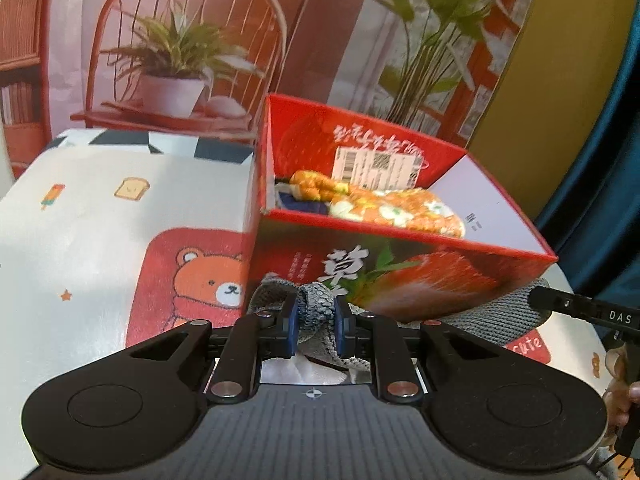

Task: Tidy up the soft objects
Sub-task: 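Close both grippers on the grey knit cloth and lift it, then lower the grey knit cloth into the red box and open both grippers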

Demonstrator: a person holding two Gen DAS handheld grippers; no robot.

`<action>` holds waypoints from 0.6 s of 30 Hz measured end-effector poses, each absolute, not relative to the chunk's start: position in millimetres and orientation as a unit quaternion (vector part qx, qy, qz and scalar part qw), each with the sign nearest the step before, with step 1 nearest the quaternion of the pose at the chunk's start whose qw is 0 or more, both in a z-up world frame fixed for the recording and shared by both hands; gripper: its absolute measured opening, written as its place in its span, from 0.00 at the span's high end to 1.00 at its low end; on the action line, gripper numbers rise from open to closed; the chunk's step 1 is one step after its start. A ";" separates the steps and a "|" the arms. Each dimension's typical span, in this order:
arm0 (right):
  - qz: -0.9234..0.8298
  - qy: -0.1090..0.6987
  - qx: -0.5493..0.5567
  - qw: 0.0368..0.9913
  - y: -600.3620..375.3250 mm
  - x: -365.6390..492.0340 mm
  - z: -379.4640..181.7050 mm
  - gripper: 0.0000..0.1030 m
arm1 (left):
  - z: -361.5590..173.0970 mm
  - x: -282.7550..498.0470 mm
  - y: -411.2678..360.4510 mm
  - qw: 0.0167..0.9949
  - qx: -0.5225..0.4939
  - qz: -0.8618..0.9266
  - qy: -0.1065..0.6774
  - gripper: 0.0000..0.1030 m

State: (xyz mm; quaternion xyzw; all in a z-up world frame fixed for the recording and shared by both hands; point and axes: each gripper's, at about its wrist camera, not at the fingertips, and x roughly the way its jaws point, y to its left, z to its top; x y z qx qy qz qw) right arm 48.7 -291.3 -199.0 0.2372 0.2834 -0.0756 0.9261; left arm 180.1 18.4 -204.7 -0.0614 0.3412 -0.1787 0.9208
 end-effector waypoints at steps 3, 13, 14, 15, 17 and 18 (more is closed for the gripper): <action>-0.066 0.270 0.231 0.932 -287.4 46.4 -186.0 0.88 | -195.2 172.7 19.0 0.925 -0.064 -0.182 0.327 0.83; -0.056 0.226 0.212 0.949 -285.6 41.4 -143.0 0.89 | -155.7 155.2 26.2 0.943 -0.079 -0.185 0.263 0.83; -0.055 0.222 0.211 0.950 -286.4 42.0 -138.4 0.89 | -151.8 155.0 26.2 0.945 -0.080 -0.186 0.256 0.83; -0.054 0.217 0.209 0.952 -286.8 42.6 -133.7 0.89 | -147.6 155.2 25.8 0.947 -0.079 -0.186 0.249 0.83; -0.052 0.209 0.205 0.955 -288.3 44.4 -124.6 0.89 | -139.8 155.9 24.9 0.950 -0.079 -0.186 0.237 0.83; -0.051 0.205 0.203 0.956 -289.9 46.5 -119.7 0.89 | -136.4 156.2 24.2 0.952 -0.080 -0.185 0.231 0.83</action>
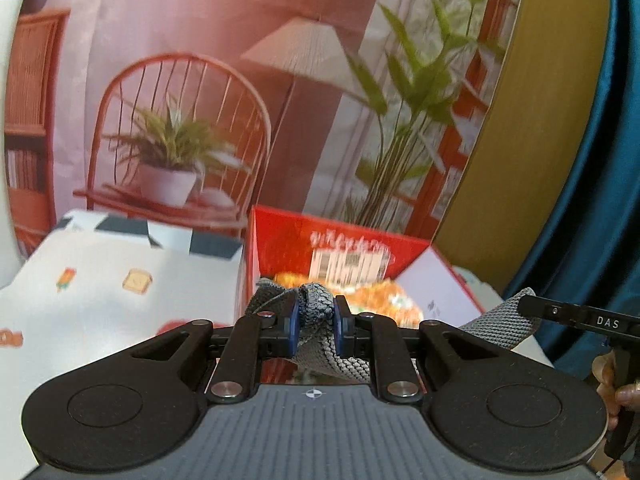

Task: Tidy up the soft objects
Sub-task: 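Lower the grey knit cloth into the red box and open both grippers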

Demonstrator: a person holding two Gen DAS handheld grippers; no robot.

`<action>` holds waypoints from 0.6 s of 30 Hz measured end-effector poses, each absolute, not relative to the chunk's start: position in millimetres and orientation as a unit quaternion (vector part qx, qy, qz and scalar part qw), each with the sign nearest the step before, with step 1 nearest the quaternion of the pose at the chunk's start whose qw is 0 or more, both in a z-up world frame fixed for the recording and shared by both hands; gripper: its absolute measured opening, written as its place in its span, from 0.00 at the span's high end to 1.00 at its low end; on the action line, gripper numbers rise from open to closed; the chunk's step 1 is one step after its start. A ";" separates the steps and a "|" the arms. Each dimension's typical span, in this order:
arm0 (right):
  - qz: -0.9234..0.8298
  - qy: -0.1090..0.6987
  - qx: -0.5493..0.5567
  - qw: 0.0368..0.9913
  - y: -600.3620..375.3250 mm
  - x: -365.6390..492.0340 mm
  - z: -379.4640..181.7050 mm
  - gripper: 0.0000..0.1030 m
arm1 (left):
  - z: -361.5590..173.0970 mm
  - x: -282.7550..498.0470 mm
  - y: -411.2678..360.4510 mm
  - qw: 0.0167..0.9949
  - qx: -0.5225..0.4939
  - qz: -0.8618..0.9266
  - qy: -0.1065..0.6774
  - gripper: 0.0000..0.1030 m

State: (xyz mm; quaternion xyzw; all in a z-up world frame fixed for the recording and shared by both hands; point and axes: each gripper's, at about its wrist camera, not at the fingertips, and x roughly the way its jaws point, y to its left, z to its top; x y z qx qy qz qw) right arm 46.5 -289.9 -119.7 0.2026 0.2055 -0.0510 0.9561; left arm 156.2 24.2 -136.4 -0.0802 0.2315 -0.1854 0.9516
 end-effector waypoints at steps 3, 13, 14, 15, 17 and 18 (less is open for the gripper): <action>-0.054 0.198 0.196 0.959 -294.1 53.9 -109.0 0.89 | -128.1 158.6 21.6 0.956 -0.085 -0.183 0.214 0.83; -0.074 0.198 0.159 0.964 -312.1 99.4 -93.8 0.90 | -114.7 196.4 2.7 0.960 -0.087 -0.169 0.206 0.83; -0.076 0.203 0.154 0.964 -313.5 104.6 -94.4 0.90 | -116.3 202.2 0.7 0.958 -0.083 -0.171 0.214 0.83; -0.079 0.210 0.148 0.963 -315.5 110.0 -95.7 0.90 | -118.4 207.7 -1.6 0.957 -0.078 -0.171 0.223 0.83; -0.080 0.226 0.135 0.961 -316.1 118.6 -100.3 0.90 | -125.1 219.1 -6.8 0.951 -0.067 -0.175 0.245 0.83; -0.081 0.233 0.129 0.961 -316.0 121.9 -102.8 0.90 | -128.8 224.0 -8.6 0.949 -0.062 -0.178 0.254 0.83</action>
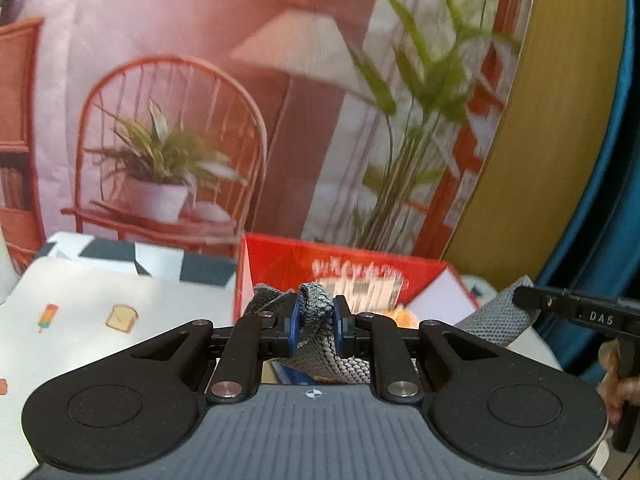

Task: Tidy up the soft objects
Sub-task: 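Lower the grey knit cloth into the red box and open both grippers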

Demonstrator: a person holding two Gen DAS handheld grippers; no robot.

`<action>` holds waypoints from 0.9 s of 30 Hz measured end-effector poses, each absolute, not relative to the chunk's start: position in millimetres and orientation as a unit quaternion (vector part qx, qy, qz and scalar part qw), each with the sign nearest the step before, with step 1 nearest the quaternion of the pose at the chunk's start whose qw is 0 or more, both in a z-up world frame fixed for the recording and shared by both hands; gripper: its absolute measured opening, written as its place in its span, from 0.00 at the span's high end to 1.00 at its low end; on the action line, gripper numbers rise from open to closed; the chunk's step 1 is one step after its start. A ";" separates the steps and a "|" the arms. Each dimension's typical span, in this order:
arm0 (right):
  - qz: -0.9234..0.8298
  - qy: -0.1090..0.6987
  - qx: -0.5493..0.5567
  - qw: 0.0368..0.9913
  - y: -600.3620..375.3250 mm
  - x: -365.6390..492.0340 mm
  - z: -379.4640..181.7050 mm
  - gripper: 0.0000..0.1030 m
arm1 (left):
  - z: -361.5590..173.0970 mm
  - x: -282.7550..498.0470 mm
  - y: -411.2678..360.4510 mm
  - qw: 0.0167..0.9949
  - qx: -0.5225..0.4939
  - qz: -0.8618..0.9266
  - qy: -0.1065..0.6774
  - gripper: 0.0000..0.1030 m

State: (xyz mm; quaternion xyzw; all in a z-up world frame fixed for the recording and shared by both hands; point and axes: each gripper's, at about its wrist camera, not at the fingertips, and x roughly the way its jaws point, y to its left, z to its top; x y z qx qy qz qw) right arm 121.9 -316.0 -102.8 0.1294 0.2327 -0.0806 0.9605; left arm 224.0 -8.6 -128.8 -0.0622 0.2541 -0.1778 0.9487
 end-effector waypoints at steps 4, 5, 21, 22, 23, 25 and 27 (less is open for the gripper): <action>-0.088 0.260 0.101 0.956 -311.2 131.7 -120.5 0.90 | -143.6 238.0 -20.2 0.939 -0.034 -0.188 0.286 0.83; -0.088 0.268 0.097 0.954 -309.4 133.1 -125.8 0.90 | -146.8 240.2 -22.9 0.937 -0.028 -0.190 0.291 0.83; -0.078 0.339 0.090 0.933 -300.7 150.5 -168.9 0.90 | -170.1 261.1 -39.8 0.911 0.018 -0.211 0.353 0.83; -0.078 0.341 0.091 0.932 -303.4 152.3 -169.8 0.90 | -170.7 261.9 -39.5 0.910 0.017 -0.213 0.356 0.83; -0.079 0.343 0.093 0.931 -304.4 152.8 -170.7 0.90 | -171.3 262.4 -39.5 0.909 0.017 -0.213 0.358 0.83; -0.080 0.346 0.096 0.930 -305.6 153.3 -172.6 0.90 | -171.1 263.5 -40.7 0.907 0.018 -0.216 0.361 0.83; -0.080 0.348 0.101 0.929 -306.9 153.5 -174.4 0.90 | -171.6 264.0 -40.2 0.905 0.018 -0.218 0.364 0.83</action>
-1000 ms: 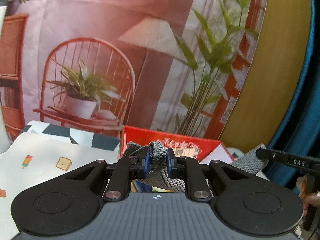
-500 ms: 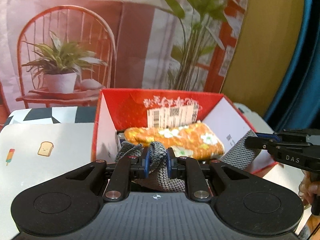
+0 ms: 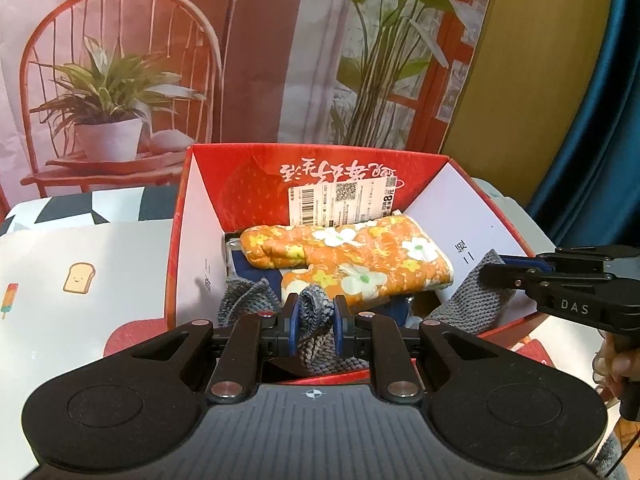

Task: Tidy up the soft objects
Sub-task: 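Lower the grey knit cloth into the red box and open both grippers, then lower both tools to the clear bag of green cables by the box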

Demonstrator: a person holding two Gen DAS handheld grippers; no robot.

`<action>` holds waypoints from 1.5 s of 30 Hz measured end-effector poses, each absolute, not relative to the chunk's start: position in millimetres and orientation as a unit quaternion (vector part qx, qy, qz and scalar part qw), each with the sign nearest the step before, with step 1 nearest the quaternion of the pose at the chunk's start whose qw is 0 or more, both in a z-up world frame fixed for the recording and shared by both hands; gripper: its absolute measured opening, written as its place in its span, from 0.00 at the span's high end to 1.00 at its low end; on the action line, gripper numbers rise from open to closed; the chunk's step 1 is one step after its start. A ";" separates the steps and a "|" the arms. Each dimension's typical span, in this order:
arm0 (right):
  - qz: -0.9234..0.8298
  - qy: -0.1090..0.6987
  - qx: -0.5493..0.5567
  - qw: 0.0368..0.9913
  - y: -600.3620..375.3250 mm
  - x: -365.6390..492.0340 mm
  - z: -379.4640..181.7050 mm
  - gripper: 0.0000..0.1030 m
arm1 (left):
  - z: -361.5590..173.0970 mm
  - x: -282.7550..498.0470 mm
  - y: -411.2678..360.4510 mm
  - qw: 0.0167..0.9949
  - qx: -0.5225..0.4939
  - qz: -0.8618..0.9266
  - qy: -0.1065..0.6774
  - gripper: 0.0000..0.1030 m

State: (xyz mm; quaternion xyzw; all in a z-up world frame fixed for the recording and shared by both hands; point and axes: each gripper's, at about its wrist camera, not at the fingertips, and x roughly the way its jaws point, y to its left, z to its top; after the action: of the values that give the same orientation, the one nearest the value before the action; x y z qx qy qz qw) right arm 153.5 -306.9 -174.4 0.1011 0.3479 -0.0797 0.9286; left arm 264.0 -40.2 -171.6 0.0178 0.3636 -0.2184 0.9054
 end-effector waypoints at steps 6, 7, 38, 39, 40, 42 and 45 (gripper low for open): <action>-0.079 0.351 0.106 0.927 -307.2 153.9 -176.4 0.89 | -170.9 264.4 -41.0 0.905 0.026 -0.213 0.367 0.82; -0.081 0.350 0.107 0.927 -306.7 153.4 -176.6 0.88 | -170.3 263.5 -40.7 0.906 0.028 -0.213 0.366 0.82; -0.124 0.286 0.137 0.940 -305.3 111.6 -157.6 0.00 | -137.3 207.1 -17.8 0.936 0.048 -0.184 0.297 0.00; -0.125 0.283 0.139 0.941 -303.9 108.3 -156.8 0.00 | -137.6 203.7 -16.2 0.936 0.047 -0.186 0.297 0.00; -0.125 0.281 0.139 0.941 -302.8 105.5 -156.2 0.00 | -138.1 199.3 -13.6 0.936 0.045 -0.186 0.295 0.00; -0.124 0.277 0.138 0.943 -297.9 99.0 -154.6 0.00 | -140.0 191.3 -8.5 0.938 0.038 -0.182 0.292 0.00; -0.117 0.266 0.133 0.948 -287.7 87.3 -152.5 0.00 | -143.9 180.2 -2.6 0.937 0.028 -0.182 0.296 0.00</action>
State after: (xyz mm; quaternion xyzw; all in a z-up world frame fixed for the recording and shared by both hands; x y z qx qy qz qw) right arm 87.3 -287.7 -152.5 0.1330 0.2659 -0.1174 0.9475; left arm 180.2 -2.6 -143.9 0.0276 0.2956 -0.1821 0.9374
